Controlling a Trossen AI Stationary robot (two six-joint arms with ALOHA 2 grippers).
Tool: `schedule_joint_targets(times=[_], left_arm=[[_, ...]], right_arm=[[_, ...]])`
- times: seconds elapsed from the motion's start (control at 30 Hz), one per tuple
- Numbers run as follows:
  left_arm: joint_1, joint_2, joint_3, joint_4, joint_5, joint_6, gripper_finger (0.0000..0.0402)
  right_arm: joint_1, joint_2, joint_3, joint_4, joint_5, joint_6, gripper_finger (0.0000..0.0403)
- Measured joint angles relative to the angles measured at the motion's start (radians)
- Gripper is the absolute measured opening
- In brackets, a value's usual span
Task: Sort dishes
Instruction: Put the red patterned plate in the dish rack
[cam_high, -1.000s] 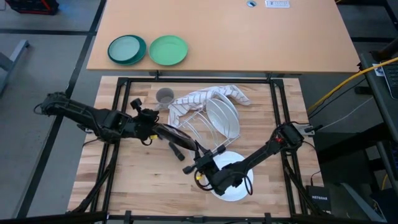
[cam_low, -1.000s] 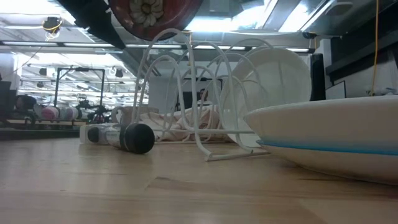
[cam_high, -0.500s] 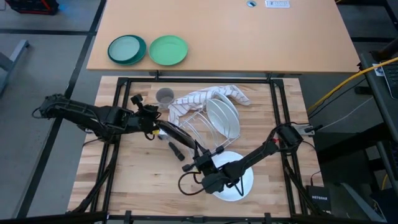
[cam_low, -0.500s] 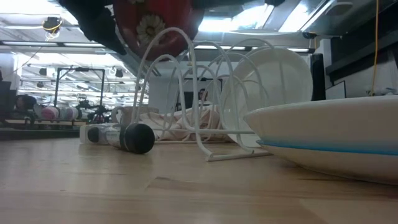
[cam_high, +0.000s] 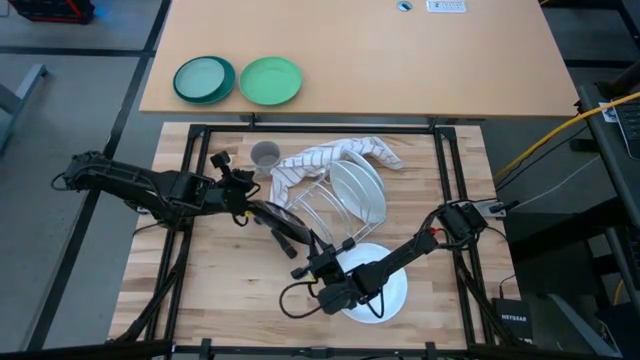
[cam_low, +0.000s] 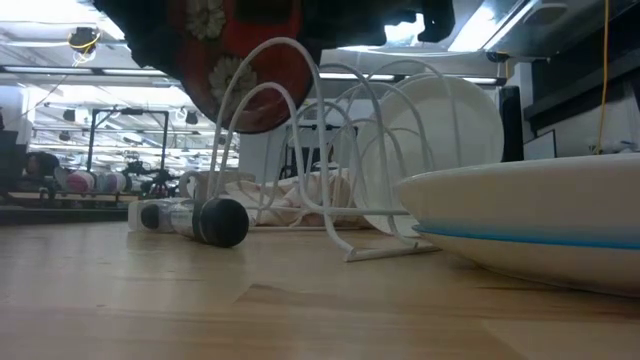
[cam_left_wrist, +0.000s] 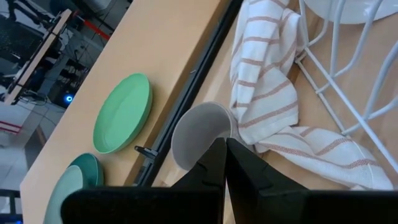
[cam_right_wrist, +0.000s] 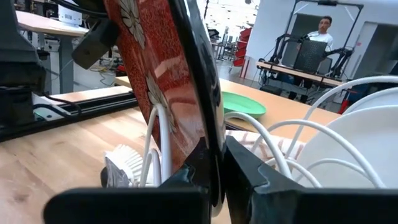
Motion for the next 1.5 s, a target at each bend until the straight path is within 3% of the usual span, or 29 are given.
schedule_joint_targets(times=[0.4, 0.6, 0.83, 1.2, 1.5], left_arm=[[-0.002, 0.0, 0.0, 0.011, 0.024, -0.026, 0.0001], [-0.001, 0.012, 0.0, 0.103, 0.155, 0.013, 0.0], [-0.001, 0.034, 0.0, 0.086, 0.197, 0.042, 0.0], [-0.001, -0.027, 0.023, 0.034, 0.052, 0.224, 0.0], [-0.001, -0.204, 0.064, -0.032, 0.026, 0.244, 0.0]], right_arm=[[0.003, -0.005, 0.0, -0.02, 0.009, -0.013, 0.002], [0.004, -0.006, -0.001, -0.022, 0.014, -0.025, 0.002], [0.006, -0.006, -0.002, -0.024, 0.014, -0.031, 0.0022], [0.003, -0.006, 0.0, -0.024, 0.006, -0.028, 0.002], [0.003, -0.007, 0.0, -0.03, -0.001, -0.037, 0.002]])
